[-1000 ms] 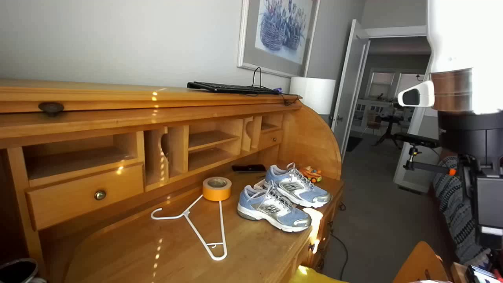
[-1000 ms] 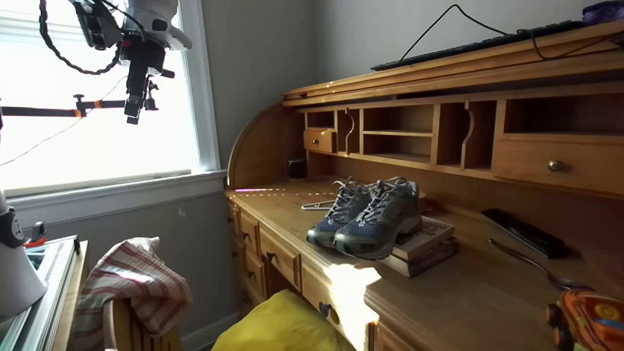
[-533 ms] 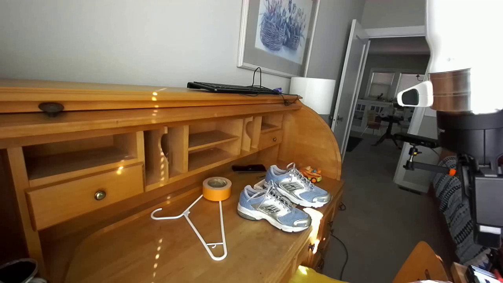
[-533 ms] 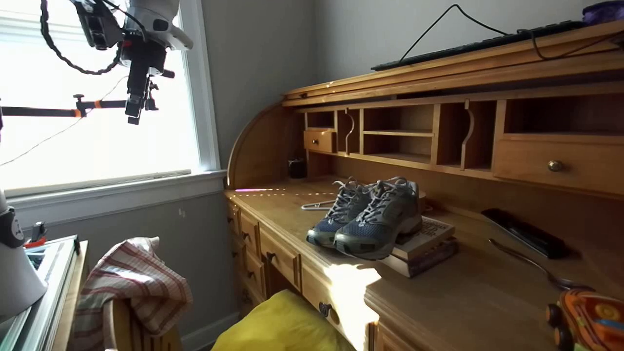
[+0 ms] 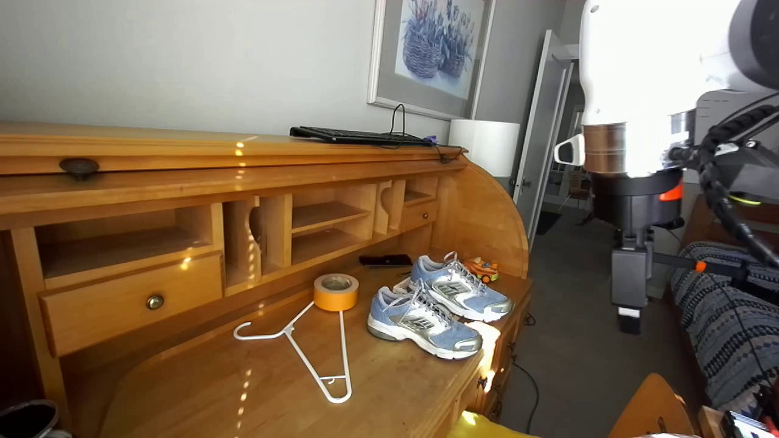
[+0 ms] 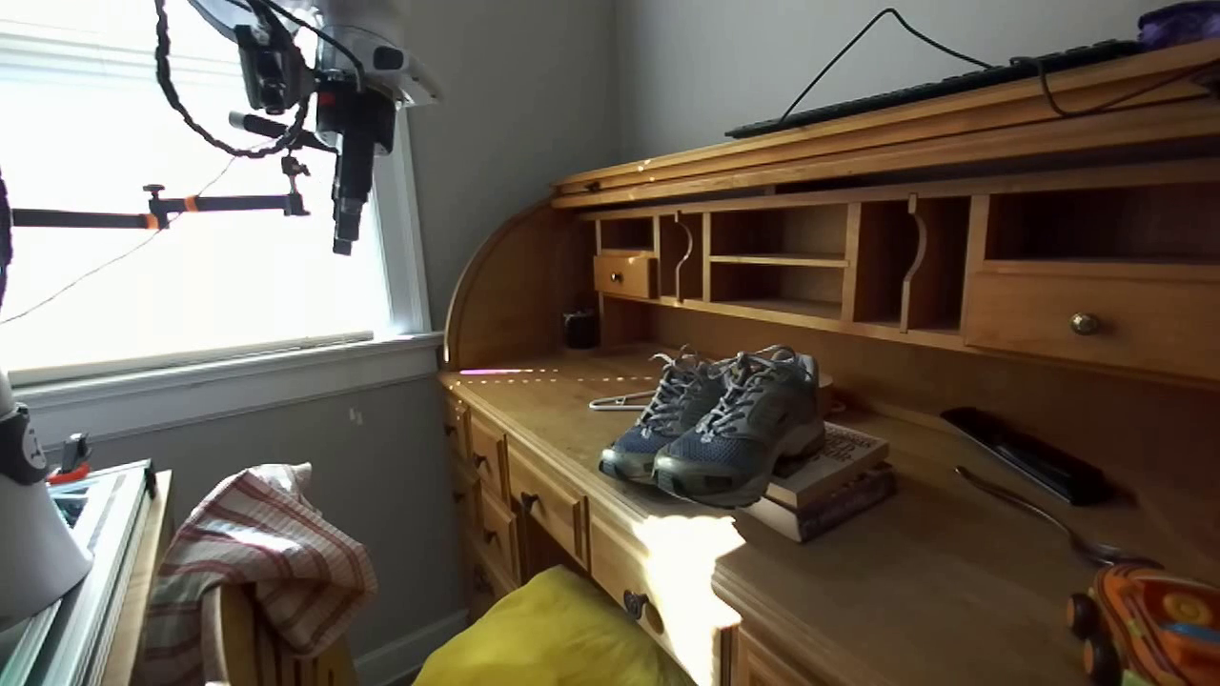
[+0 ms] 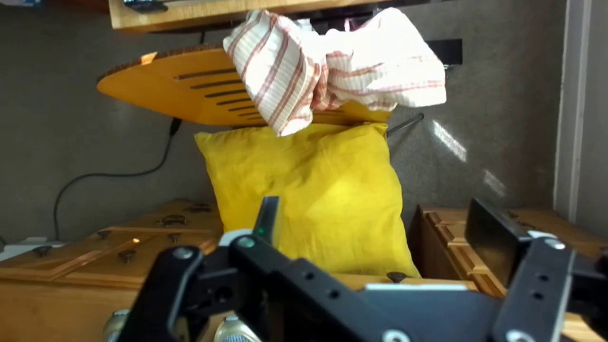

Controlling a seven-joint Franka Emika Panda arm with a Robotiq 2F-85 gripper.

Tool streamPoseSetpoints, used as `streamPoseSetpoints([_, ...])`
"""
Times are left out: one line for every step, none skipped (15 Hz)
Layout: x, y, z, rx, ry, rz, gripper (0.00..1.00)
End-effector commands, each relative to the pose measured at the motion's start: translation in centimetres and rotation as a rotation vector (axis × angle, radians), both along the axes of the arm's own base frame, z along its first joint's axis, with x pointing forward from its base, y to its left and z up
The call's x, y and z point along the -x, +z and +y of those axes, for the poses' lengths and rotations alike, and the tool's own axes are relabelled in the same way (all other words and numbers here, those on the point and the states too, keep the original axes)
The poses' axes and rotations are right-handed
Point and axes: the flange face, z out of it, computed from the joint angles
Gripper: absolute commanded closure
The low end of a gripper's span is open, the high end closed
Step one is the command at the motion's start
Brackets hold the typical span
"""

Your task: Hang the coat hanger on the left drawer

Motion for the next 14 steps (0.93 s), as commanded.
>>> streamPoseSetpoints([-4.9,-1.0,-0.6,0.021,0.063,-0.039,0.00])
streamPoseSetpoints([-6.1,-1.2,-0.6,0.024,0.084,-0.054,0.00])
streamPoseSetpoints([-7.3,-1.5,-0.5,0.027,0.102,-0.062,0.00])
streamPoseSetpoints([-8.5,-1.8,-0.2,0.028,0.127,-0.069,0.00])
streamPoseSetpoints([-9.7,-2.2,0.3,0.026,0.151,-0.071,0.00])
streamPoseSetpoints([-10.7,-2.5,0.9,0.028,0.174,-0.077,0.00])
streamPoseSetpoints([-11.7,-2.9,1.3,0.024,0.196,-0.077,0.00])
streamPoseSetpoints([-12.6,-3.3,2.0,0.021,0.218,-0.078,0.00])
streamPoseSetpoints([-13.4,-3.7,2.6,0.019,0.239,-0.079,0.00])
streamPoseSetpoints([-14.1,-4.1,3.1,0.015,0.257,-0.074,0.00])
streamPoseSetpoints([-14.7,-4.5,3.8,0.013,0.274,-0.075,0.00])
streamPoseSetpoints([-15.4,-4.8,4.3,0.009,0.293,-0.074,0.00])
streamPoseSetpoints([-15.9,-5.2,5.0,0.008,0.311,-0.074,0.00])
streamPoseSetpoints([-16.5,-5.6,5.4,0.010,0.327,-0.074,0.00])
